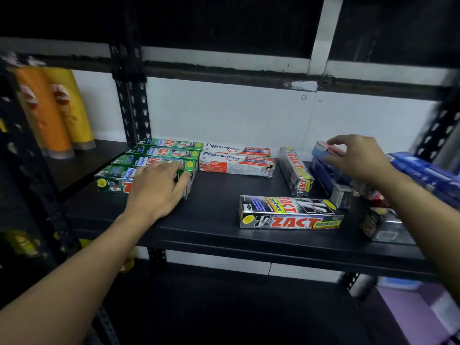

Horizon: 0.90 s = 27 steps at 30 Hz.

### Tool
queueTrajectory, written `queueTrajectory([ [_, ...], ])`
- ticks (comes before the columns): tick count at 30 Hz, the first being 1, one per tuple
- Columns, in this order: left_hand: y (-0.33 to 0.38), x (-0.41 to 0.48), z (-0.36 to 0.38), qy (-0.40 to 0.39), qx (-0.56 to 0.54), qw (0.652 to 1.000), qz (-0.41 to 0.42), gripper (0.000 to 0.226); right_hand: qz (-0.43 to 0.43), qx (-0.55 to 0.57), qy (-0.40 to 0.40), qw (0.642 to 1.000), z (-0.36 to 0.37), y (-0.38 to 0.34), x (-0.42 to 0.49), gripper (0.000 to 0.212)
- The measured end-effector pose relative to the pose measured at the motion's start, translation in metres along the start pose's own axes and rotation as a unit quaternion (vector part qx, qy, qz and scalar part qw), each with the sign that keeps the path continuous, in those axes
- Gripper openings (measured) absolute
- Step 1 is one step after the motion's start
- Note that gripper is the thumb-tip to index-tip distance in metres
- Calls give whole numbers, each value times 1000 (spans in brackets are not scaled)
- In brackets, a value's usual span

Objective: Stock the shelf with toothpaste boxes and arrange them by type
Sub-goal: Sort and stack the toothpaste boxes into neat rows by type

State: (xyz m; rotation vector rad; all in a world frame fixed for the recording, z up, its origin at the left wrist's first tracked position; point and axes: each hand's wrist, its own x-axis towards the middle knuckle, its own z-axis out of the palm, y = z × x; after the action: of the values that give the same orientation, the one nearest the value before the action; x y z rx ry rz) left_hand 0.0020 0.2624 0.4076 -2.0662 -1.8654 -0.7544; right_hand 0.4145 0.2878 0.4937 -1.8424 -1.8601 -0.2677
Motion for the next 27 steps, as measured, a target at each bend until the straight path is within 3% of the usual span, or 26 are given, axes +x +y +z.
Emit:
queueTrajectory([
  [4, 2, -2, -2, 1, 1, 1000, 5, 42, 78, -34, -82, 993, -11, 21, -10, 61],
  [6, 3, -3, -3, 2, 2, 1000, 4, 42, 77, -15, -92, 993, -12, 23, -17, 58],
  [12, 5, -4, -4, -5, 2, 1000, 0, 44, -18, 29, -30, 999, -18, 9, -36, 49],
  [21, 7, -7, -6, -10, -6, 1000, -1, 45, -197, 85, -153, 965, -18, -72, -51, 54],
  [27, 8, -7, -6, -7, -7, 1000, -4, 44, -235, 61, -148, 959, 11, -101, -39, 56],
])
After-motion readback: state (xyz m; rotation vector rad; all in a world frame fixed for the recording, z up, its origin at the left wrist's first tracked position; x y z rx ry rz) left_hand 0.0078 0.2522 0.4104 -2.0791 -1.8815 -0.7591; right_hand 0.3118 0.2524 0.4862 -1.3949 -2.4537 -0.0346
